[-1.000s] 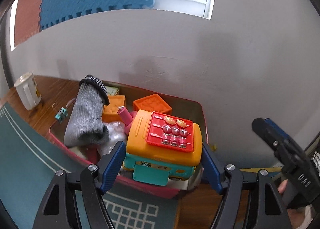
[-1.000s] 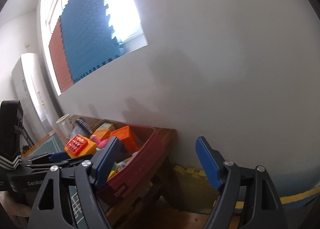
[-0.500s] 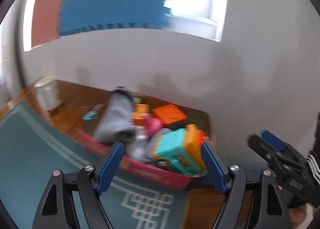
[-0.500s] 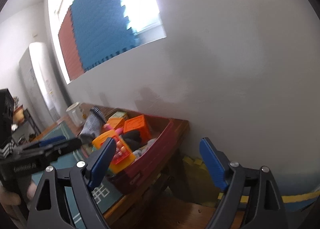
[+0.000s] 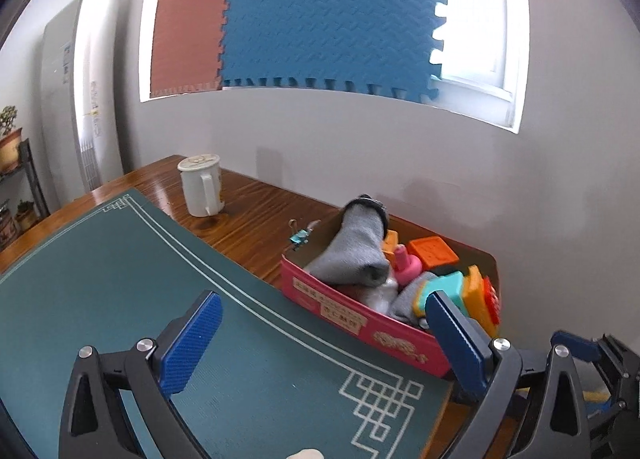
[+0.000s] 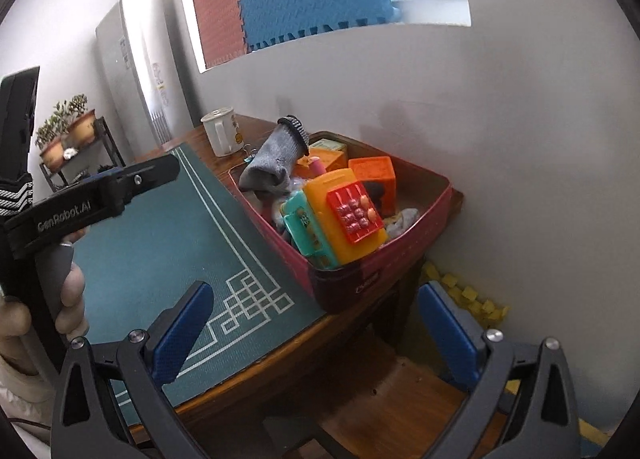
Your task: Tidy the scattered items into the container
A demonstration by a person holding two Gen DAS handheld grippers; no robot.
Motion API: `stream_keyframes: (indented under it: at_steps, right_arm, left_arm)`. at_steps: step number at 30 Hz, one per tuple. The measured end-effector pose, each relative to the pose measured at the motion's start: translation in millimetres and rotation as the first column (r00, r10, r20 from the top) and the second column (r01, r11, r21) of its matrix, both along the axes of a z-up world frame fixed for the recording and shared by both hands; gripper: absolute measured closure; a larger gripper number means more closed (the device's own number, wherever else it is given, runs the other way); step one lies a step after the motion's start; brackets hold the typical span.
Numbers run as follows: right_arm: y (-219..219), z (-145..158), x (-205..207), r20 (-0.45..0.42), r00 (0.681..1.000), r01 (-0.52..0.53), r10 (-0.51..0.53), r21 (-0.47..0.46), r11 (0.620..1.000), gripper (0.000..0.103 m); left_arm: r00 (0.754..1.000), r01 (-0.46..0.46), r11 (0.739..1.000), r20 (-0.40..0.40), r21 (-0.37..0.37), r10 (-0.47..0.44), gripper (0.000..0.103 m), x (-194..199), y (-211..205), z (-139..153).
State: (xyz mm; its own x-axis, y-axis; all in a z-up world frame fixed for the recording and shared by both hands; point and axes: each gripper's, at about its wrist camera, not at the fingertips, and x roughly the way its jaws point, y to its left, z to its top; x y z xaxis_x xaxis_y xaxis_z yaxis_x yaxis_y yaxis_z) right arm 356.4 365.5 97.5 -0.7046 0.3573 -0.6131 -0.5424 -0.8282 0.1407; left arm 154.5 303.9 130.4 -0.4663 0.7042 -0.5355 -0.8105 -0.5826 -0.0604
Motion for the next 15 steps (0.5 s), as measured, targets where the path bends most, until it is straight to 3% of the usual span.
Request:
stream_keyframes:
  at_steps: [5,15]
  right_arm:
    - [1.2,4.0,4.4,0.005,0.999,0.047,-0.047,0.013,0.999,0.001]
    - [4.1,5.8,10.2,0.018,0.995,0.098,-0.098,0.021,0.995,0.001]
  left_arm:
    - [0.998,0.059,0.998,-0.018,-0.022,-0.060,0.000,16.5,-1.7,3.6]
    - [0.991,0.091,0.993,-0.092,-0.073,-0.098,0.000,38.6,6.5,3.7]
